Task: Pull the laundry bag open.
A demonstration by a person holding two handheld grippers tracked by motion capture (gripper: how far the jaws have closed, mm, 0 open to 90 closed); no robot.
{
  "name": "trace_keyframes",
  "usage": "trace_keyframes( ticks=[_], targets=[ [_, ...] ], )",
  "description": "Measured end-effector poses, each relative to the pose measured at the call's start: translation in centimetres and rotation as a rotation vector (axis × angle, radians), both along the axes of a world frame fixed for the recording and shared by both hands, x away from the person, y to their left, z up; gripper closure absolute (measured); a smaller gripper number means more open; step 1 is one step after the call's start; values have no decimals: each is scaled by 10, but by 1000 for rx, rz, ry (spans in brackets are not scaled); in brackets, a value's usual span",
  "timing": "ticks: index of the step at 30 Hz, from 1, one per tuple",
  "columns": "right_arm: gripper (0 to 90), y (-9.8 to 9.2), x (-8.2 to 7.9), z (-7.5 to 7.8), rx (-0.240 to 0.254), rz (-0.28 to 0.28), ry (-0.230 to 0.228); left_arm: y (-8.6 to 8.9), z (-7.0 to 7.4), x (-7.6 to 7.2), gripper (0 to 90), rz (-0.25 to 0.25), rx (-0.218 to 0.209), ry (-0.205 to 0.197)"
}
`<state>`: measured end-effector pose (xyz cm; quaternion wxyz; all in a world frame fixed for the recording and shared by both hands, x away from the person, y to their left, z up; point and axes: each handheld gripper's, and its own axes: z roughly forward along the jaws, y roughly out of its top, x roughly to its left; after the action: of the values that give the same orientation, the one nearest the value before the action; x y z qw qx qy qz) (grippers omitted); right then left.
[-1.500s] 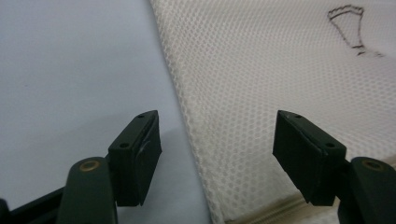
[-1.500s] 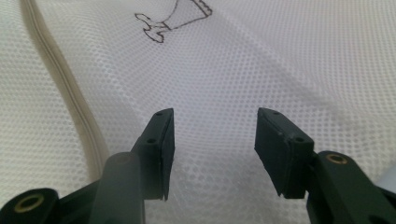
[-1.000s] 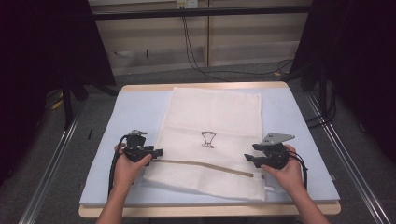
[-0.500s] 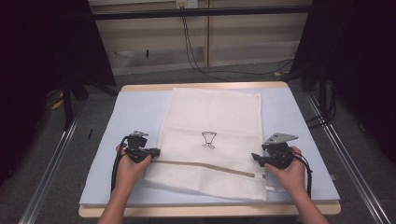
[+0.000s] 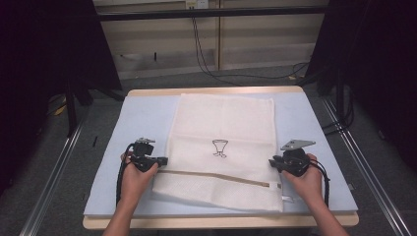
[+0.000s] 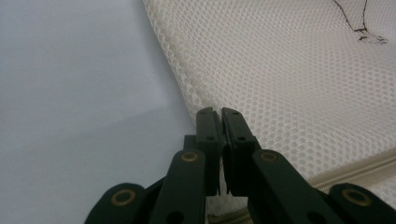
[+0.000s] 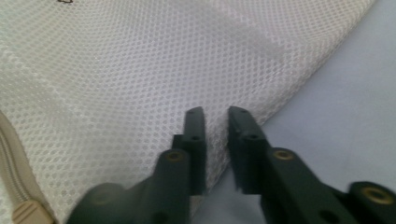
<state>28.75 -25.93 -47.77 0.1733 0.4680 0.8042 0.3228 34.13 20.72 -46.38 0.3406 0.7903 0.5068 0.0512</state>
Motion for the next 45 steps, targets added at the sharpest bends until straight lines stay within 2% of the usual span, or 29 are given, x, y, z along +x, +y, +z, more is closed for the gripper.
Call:
trace_keyframes(
  ticks=[1,5,6,15,17,19,20,21,22,26,29,30,32,34,36,42,45],
  targets=[
    [818,-1,1,0,1,6,0,2,0,0,868,-13,6,1],
    [862,-1,5,0,14,-1,6,5,1,-4,870,-13,-5,6],
    [865,-1,6,0,18,3,8,6,2,-4,872,-17,5,6],
    [875,8,20,0,14,7,0,18,5,-14,875,16,-10,11],
    [875,11,23,-1,14,25,-9,23,6,-15,875,20,10,7],
    [875,16,25,-1,12,30,-9,27,5,-16,875,31,10,6],
    [875,18,26,0,12,41,-13,28,5,-17,875,53,6,-6],
    [875,21,26,0,17,48,-15,31,5,-18,875,49,20,-7],
    [875,24,27,-1,16,55,-17,33,5,-18,875,55,12,3],
    [875,31,30,-1,2,87,-36,41,6,-20,875,73,13,0],
    [874,35,32,-1,0,97,-44,43,6,-21,875,77,30,-1],
    [874,37,31,-1,7,87,-31,43,5,-21,876,85,18,-1],
    [874,37,32,-2,0,102,-44,45,4,-20,876,78,24,7],
    [874,37,32,-1,13,94,-30,46,4,-21,876,79,17,10],
    [874,36,31,0,15,97,-36,45,3,-21,876,90,13,6],
    [880,33,27,3,28,91,-11,47,3,-22,875,75,15,22],
    [879,33,25,4,19,92,-17,47,3,-23,874,72,8,26]
  ],
)
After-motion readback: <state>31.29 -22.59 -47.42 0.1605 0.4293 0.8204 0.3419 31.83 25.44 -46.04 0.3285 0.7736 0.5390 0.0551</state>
